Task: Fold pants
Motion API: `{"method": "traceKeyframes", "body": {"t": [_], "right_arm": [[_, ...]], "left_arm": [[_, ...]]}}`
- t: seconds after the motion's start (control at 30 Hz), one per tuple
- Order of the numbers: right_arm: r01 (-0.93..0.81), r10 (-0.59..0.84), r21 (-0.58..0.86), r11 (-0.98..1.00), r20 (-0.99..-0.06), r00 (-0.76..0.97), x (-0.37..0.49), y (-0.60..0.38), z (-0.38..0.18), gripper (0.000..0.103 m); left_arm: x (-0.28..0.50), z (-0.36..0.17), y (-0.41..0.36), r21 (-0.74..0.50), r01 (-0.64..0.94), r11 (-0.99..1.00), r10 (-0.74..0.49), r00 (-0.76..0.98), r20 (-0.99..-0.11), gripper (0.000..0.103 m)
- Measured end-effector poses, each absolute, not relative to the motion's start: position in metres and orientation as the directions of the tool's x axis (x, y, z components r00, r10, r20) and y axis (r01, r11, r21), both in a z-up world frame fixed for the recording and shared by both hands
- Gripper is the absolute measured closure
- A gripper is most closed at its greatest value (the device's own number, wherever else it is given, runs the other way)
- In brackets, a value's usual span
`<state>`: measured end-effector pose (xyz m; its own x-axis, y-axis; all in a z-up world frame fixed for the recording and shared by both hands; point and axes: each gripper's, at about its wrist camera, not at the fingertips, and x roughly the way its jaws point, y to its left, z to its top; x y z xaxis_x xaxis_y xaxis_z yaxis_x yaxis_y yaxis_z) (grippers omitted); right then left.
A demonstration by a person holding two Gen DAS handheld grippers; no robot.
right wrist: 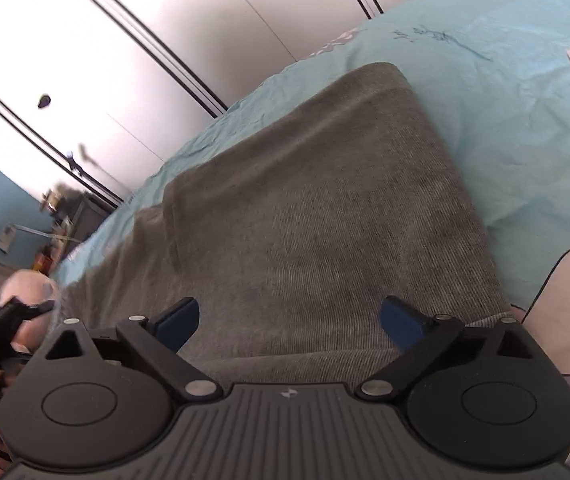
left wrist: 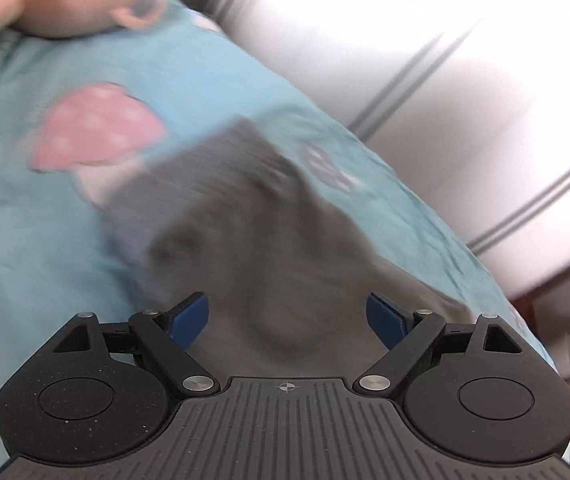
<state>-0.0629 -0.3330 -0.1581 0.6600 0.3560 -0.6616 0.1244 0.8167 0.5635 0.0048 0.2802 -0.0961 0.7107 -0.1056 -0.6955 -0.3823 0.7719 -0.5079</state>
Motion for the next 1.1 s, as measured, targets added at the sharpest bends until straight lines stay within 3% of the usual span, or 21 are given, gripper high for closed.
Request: {"method": "traceKeyframes", "body": {"t": [0.17, 0.43, 0.9, 1.1], "right_arm": [[0.153, 0.342, 0.582, 0.799, -0.648, 0.680, -0.064, -0.334, -0.161, 0.005], [0.167, 0.306, 0.558, 0.813, -0.653, 0.693, -0.067, -0.327, -0.161, 0.005], [0.182, 0.293, 0.557, 0.811, -0.654, 0.697, -0.065, -0.325, -0.161, 0.005], [0.176, 0.286, 0.540, 0.823, -0.662, 0.693, -0.065, -0.322, -0.160, 0.005]], "left_arm": [[0.007, -0.128, 0.310, -0.602, -0.459, 0.653, -0.135, 0.712, -0.689, 0.012], [0.021, -0.154, 0.320, -0.603, -0.507, 0.616, -0.140, 0.683, -0.717, 0.012], [0.017, -0.186, 0.360, -0.791, -0.435, 0.429, -0.231, 0.794, -0.562, 0.012], [0.018, -0.187, 0.363, -0.810, -0.431, 0.398, -0.243, 0.802, -0.546, 0.018]]}}
